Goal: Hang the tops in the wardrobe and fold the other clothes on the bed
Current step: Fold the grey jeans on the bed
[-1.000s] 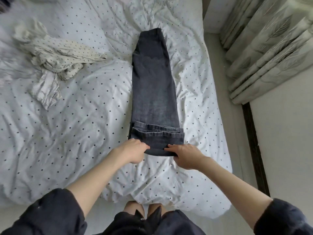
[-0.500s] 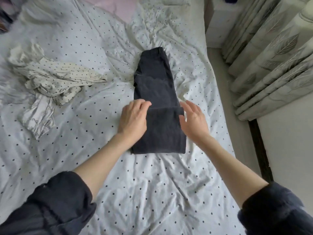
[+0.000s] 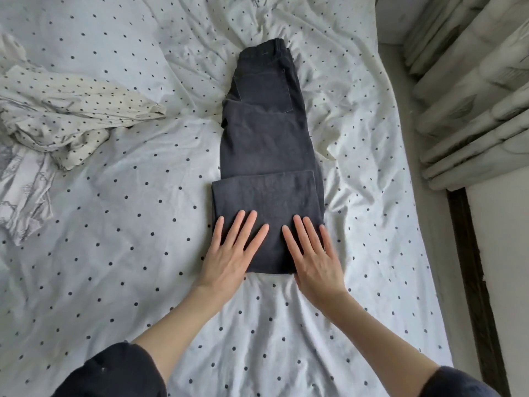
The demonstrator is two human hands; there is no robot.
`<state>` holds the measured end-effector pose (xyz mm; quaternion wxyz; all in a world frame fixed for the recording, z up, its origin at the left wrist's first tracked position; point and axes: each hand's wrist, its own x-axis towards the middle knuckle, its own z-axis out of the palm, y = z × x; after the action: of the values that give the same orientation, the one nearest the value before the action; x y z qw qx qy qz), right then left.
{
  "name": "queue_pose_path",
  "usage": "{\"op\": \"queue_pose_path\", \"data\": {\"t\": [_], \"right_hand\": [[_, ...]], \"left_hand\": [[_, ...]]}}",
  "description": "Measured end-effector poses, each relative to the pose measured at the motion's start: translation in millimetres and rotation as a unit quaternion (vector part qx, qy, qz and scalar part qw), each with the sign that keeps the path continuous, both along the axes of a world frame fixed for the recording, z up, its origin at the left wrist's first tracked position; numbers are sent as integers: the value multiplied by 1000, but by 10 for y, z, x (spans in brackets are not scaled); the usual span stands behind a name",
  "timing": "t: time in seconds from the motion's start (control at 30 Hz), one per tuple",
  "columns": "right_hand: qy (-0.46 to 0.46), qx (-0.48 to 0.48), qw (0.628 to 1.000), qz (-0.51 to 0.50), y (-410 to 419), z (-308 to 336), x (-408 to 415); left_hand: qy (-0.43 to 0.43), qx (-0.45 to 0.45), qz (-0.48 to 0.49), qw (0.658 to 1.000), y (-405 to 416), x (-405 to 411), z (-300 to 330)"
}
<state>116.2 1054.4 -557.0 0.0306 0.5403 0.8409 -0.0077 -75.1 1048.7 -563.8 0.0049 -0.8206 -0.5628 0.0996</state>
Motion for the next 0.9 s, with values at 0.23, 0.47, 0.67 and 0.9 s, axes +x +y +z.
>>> {"op": "queue_pose_path", "data": {"t": [0.23,0.47,0.67,0.9], "right_hand": [[49,96,993,57,117,260,72],[66,115,991,25,246,1045,104],[71,133,988,19,-306,1484,172],[108,124,986,-20,-1266,1647,212]], "left_hand": [[-52,89,-5,995,21,58,326],[-123,125,32,984,75,162,1097],[-143,123,17,982,-430,197,1485],[-153,94,-26,983,-1222,213,1721]]}}
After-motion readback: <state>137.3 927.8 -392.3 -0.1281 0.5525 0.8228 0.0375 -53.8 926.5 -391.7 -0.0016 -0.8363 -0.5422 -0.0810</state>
